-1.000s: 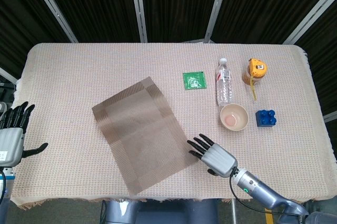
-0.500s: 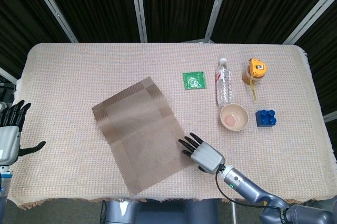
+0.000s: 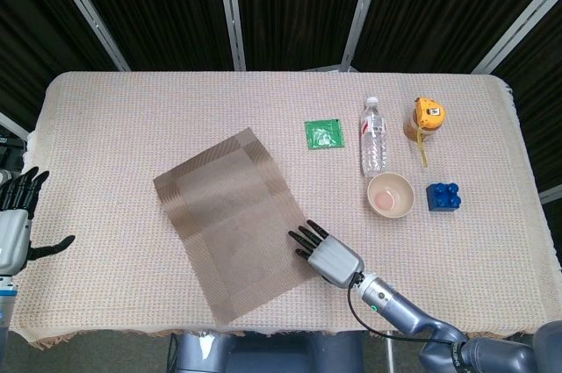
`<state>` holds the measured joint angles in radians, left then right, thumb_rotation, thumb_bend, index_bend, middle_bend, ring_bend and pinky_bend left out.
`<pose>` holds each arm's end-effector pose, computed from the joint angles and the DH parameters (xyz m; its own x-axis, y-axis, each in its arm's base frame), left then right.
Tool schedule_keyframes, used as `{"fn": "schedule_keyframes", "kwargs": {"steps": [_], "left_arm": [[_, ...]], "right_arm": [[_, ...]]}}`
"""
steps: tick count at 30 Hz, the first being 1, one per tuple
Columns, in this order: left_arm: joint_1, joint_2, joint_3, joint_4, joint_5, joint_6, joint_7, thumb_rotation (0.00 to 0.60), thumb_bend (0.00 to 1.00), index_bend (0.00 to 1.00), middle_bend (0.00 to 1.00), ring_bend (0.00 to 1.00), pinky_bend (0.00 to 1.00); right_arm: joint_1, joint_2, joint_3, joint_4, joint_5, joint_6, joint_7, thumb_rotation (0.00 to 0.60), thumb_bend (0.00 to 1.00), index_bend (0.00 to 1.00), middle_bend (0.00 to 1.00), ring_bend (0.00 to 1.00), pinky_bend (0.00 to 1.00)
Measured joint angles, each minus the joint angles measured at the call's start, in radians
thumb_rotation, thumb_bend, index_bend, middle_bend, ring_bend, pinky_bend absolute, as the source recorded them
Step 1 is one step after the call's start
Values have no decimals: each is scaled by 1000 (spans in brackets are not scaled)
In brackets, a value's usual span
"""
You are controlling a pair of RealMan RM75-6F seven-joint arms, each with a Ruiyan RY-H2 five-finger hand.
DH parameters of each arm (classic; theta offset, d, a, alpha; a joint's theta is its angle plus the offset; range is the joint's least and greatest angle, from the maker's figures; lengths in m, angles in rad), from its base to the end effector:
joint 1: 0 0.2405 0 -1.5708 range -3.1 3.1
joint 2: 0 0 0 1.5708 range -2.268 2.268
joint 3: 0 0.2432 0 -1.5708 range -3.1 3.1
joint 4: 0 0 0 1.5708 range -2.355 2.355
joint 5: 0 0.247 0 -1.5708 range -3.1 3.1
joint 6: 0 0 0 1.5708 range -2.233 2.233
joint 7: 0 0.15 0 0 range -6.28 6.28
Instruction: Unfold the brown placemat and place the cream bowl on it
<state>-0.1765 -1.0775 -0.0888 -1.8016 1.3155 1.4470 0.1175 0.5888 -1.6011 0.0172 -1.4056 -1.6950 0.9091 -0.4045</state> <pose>-0.2787 0.2195 0.1212 0.3452 0.0003 0.9385 0.9367 0.0628 -0.3445 -0.1596 -0.2548 -0.1029 0.7384 -0.1089 0.6655 -0.5003 -0.7502 0.4323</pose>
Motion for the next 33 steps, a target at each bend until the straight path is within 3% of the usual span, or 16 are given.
{"fn": "schedule_keyframes", "kwargs": {"steps": [11, 18, 33], "left_arm": [[1, 4, -1, 0, 1, -9, -5, 600, 0, 0, 0, 0, 0], [2, 7, -4, 1, 1, -13, -14, 600, 0, 0, 0, 0, 0], [4, 8, -4, -4, 10, -20, -12, 600, 0, 0, 0, 0, 0]], "right_arm": [[15, -35, 16, 28, 15, 13, -16, 600, 152, 273, 7, 0, 0], [21, -53, 21, 52, 16, 35, -6, 600, 269, 299, 24, 0, 0], [26, -55, -20, 111, -19, 92, 90, 600, 353, 408, 64, 0, 0]]}}
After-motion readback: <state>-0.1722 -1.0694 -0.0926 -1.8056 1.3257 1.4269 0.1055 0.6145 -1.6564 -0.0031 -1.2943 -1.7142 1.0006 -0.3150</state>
